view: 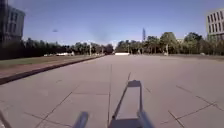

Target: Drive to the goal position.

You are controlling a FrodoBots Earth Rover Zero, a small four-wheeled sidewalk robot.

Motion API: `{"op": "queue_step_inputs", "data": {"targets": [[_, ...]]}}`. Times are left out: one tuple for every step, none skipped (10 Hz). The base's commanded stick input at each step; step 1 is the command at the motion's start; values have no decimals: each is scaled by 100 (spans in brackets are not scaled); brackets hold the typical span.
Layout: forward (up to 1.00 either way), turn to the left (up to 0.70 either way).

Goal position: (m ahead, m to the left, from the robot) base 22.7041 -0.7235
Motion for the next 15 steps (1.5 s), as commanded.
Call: {"op": "queue_step_inputs", "data": {"targets": [[100,0],[100,0],[100,0],[100,0],[100,0],[100,0],[100,0],[100,0],[100,0],[100,0],[100,-15],[100,-27],[100,-27],[100,-27],[100,-27]]}}
